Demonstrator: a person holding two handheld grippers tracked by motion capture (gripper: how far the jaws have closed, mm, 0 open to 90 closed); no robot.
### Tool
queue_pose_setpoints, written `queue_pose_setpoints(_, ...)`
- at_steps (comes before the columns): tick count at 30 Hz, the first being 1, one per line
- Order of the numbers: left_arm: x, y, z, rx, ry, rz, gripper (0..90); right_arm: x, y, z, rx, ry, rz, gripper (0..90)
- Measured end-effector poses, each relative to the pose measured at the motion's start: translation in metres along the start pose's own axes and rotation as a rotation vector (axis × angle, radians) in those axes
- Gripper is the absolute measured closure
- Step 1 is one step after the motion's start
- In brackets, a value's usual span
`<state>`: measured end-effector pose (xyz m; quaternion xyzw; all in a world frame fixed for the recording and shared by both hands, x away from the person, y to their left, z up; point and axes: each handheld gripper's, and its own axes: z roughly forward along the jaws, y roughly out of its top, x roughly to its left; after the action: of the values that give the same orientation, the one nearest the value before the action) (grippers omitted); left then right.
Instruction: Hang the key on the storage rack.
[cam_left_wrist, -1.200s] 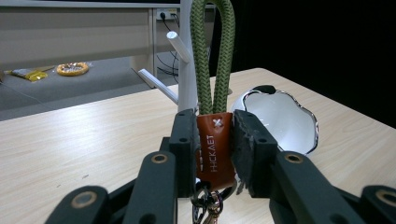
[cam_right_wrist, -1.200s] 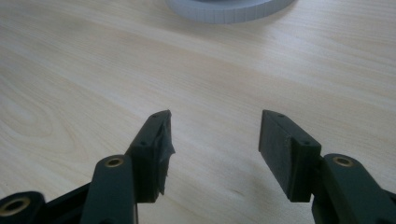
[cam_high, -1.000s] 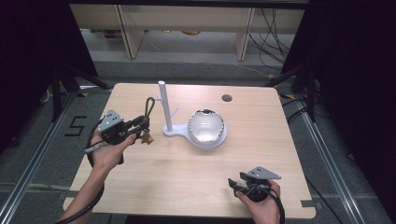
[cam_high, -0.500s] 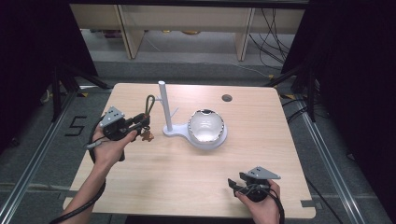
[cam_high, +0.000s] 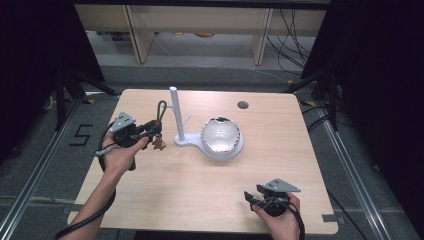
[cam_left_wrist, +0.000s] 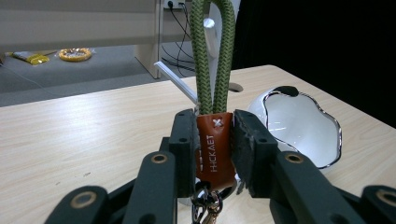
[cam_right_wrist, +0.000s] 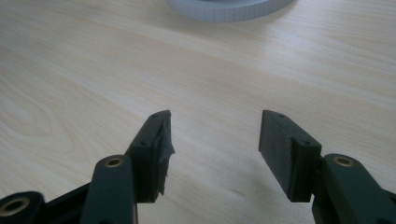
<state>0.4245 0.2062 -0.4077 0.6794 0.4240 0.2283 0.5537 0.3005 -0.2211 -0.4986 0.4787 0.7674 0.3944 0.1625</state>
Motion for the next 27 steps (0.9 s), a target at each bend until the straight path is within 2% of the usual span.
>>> queue_pose_setpoints(10,0.000,-0.004,0.008,0.012,0.000,-0.022,69.0,0.000,0.000,0.000,0.001,-0.001,-0.003,44.7)
queue_pose_setpoints(15,-0.001,-0.007,0.013,0.019,0.001,-0.038,68.8,-0.001,0.000,0.000,-0.011,0.022,0.010,44.7)
queue_pose_setpoints(23,-0.003,-0.010,0.020,0.032,0.003,-0.035,68.6,-0.001,-0.001,0.000,-0.003,0.024,0.017,44.6)
queue_pose_setpoints(25,-0.003,-0.010,0.021,0.036,0.004,-0.034,68.6,-0.002,0.000,-0.001,-0.001,0.001,0.000,44.6)
queue_pose_setpoints(27,-0.004,-0.010,0.023,0.036,0.004,-0.034,68.5,-0.002,0.000,-0.001,0.000,0.000,0.001,44.5)
